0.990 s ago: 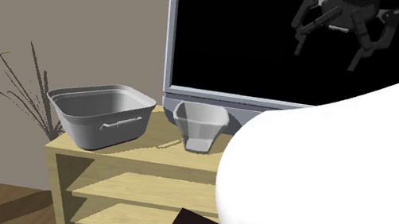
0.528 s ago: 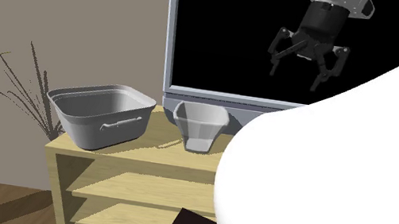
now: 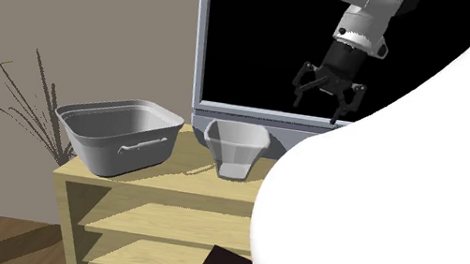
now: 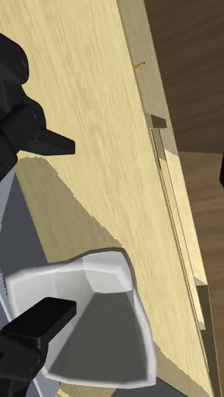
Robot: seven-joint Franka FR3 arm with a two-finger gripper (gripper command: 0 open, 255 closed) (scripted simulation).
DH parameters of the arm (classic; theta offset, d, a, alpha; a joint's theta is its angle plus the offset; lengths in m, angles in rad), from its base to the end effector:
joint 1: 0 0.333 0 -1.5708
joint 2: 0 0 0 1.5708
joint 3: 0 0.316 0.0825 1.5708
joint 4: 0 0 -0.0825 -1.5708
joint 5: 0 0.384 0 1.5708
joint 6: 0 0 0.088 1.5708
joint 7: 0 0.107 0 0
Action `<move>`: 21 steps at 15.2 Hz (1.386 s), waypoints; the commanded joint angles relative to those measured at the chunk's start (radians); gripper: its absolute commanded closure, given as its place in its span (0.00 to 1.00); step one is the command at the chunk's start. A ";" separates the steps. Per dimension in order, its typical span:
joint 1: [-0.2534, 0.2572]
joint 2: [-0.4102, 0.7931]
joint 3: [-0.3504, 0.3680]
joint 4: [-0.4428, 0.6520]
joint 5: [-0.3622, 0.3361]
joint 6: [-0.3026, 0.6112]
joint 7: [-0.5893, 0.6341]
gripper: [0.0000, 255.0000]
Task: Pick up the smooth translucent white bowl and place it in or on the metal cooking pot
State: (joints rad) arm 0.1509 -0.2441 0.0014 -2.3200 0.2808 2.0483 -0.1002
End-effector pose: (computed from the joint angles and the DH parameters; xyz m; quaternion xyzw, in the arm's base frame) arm 0.4580 0.0856 0.4384 -0.9905 -0.0592 0.0169 0.1228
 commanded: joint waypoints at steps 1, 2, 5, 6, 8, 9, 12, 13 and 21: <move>0.019 0.073 0.008 0.036 0.025 0.034 -0.034 0.00; 0.027 0.110 0.012 0.056 0.037 0.048 -0.052 0.00; 0.047 0.220 0.025 0.122 0.070 0.084 -0.103 0.00; 0.053 0.256 0.031 0.146 0.080 0.093 -0.120 0.00; 0.064 0.327 0.043 0.198 0.099 0.109 -0.151 0.00; 0.069 0.363 0.049 0.225 0.107 0.116 -0.165 0.00; 0.078 0.439 0.065 0.286 0.121 0.126 -0.194 0.00; 0.080 0.445 0.067 0.281 0.124 0.138 -0.196 0.00; 0.094 0.492 0.079 0.255 0.142 0.215 -0.206 0.00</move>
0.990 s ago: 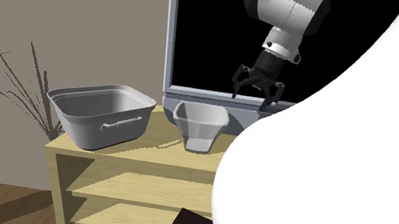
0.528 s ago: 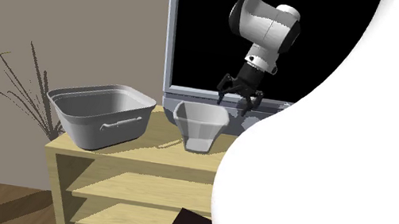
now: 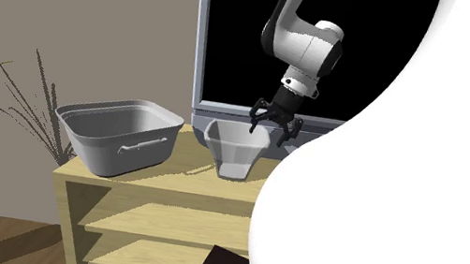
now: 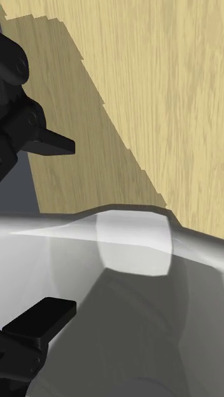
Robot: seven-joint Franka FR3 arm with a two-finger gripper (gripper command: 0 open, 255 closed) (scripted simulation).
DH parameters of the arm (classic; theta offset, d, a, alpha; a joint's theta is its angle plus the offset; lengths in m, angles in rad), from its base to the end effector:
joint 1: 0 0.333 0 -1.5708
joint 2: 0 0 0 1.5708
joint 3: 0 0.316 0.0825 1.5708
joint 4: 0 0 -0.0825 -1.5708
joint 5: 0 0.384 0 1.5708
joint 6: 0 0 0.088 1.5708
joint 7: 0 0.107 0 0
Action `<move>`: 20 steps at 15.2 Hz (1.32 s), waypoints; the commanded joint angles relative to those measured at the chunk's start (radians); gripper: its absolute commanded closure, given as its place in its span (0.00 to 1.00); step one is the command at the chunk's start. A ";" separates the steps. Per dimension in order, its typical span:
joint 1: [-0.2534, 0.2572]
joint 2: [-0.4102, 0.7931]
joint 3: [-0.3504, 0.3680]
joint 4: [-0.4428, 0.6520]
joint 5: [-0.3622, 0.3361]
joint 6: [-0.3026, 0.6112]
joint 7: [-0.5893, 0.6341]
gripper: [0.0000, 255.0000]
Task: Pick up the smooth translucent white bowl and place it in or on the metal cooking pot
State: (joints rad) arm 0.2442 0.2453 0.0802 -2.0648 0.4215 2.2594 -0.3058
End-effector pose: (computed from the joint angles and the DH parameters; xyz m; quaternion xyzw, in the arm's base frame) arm 0.5468 0.1943 0.3128 -0.9705 -0.1714 0.0271 0.1674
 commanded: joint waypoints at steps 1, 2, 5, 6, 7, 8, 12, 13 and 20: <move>0.001 0.003 0.001 0.000 0.001 0.004 -0.001 0.00; 0.001 0.003 0.001 0.000 0.001 0.004 -0.001 0.00; 0.001 0.003 0.001 0.000 0.001 0.004 -0.001 0.00; 0.001 0.003 0.001 0.000 0.001 0.004 -0.001 0.00; 0.001 0.003 0.001 0.000 0.001 0.004 -0.001 1.00; 0.001 0.003 0.001 0.000 0.001 0.004 -0.001 1.00; 0.001 0.003 0.001 0.000 0.001 0.004 -0.001 1.00; 0.001 0.003 0.001 0.000 0.001 0.004 0.000 1.00; 0.000 -0.029 -0.002 0.014 -0.010 -0.040 0.018 1.00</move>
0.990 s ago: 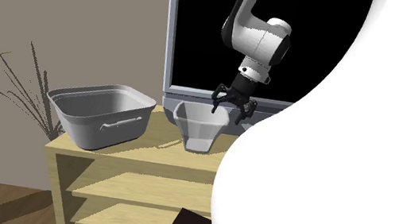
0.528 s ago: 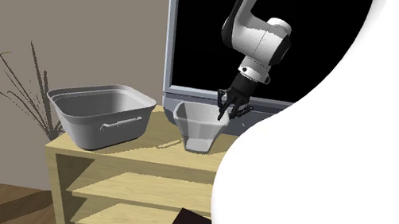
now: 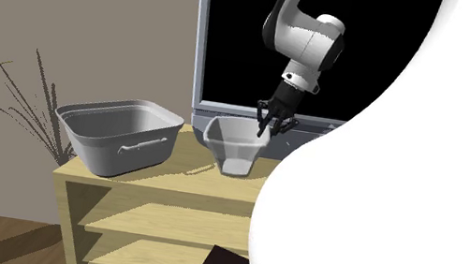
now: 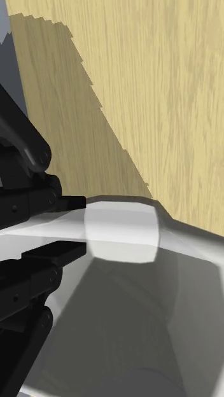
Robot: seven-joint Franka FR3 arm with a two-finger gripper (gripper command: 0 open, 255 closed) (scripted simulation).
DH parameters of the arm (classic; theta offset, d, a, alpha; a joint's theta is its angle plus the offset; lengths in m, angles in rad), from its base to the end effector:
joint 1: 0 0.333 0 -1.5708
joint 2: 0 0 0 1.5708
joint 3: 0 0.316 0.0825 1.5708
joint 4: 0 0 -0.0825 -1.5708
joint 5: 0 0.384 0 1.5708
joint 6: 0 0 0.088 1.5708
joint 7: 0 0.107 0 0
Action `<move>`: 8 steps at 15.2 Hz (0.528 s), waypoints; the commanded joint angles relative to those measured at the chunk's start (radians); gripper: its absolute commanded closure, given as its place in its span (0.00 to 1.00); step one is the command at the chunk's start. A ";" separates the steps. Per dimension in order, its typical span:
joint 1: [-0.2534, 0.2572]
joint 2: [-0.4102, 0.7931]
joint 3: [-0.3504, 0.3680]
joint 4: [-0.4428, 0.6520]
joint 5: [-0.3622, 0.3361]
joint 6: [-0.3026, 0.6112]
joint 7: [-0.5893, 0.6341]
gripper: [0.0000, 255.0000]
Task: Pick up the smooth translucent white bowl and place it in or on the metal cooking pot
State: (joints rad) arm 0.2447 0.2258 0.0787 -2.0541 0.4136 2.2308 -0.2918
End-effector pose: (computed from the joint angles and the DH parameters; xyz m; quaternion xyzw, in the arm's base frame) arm 0.5470 0.1952 0.3265 -0.9705 -0.1713 0.0273 0.1673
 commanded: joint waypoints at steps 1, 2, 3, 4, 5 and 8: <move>-0.001 -0.017 -0.002 0.007 -0.005 -0.022 0.009 1.00; -0.001 -0.024 -0.002 0.011 -0.008 -0.033 0.013 1.00; -0.001 -0.032 -0.003 0.016 -0.010 -0.044 0.018 1.00; -0.001 -0.039 -0.003 0.021 -0.013 -0.055 0.022 1.00; -0.002 -0.046 -0.004 0.026 -0.015 -0.067 0.027 1.00; -0.003 -0.065 -0.006 0.042 -0.023 -0.101 0.040 1.00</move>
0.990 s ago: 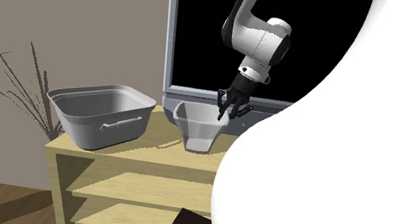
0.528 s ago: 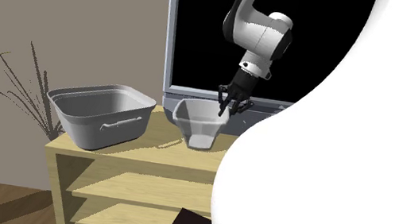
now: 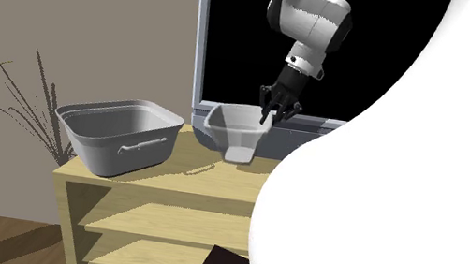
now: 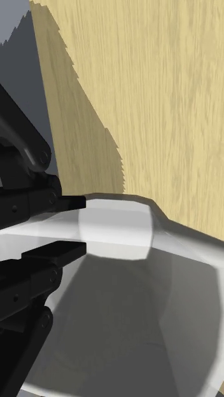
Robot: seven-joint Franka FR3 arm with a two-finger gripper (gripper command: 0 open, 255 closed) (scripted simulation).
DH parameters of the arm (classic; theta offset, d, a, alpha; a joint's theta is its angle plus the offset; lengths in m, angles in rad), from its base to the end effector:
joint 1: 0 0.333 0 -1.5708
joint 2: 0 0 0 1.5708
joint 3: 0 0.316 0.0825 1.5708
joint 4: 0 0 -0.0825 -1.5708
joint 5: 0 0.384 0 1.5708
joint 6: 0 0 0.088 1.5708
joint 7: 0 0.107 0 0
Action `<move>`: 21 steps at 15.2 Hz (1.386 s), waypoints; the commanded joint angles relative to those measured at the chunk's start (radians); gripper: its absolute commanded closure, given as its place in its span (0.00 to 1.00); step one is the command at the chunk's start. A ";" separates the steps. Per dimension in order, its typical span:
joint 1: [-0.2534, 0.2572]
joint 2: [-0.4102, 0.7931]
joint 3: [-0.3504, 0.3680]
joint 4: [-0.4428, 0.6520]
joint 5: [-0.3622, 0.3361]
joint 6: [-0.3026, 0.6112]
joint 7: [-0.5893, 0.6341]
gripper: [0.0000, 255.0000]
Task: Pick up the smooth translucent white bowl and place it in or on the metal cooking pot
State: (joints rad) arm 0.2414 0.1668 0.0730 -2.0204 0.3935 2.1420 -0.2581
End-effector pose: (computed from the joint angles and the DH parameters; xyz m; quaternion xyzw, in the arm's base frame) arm 0.5467 0.1938 0.3685 -0.9705 -0.1713 0.0272 0.1673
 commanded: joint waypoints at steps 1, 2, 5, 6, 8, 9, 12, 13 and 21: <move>0.000 -0.012 0.000 0.014 -0.005 -0.023 0.011 1.00; 0.000 -0.018 -0.001 0.020 -0.007 -0.035 0.015 1.00; -0.001 -0.035 -0.002 0.039 -0.013 -0.069 0.028 1.00; -0.001 -0.040 -0.003 0.046 -0.015 -0.081 0.032 1.00; -0.002 -0.050 -0.003 0.060 -0.019 -0.104 0.040 1.00; -0.002 -0.055 -0.004 0.068 -0.021 -0.116 0.045 1.00; -0.004 -0.068 -0.005 0.092 -0.026 -0.151 0.057 1.00; -0.004 -0.072 -0.005 0.100 -0.028 -0.163 0.061 1.00; -0.007 -0.096 -0.008 0.176 -0.040 -0.259 0.093 1.00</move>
State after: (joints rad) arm 0.2352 0.0728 0.0655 -1.8560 0.3549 1.8960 -0.1689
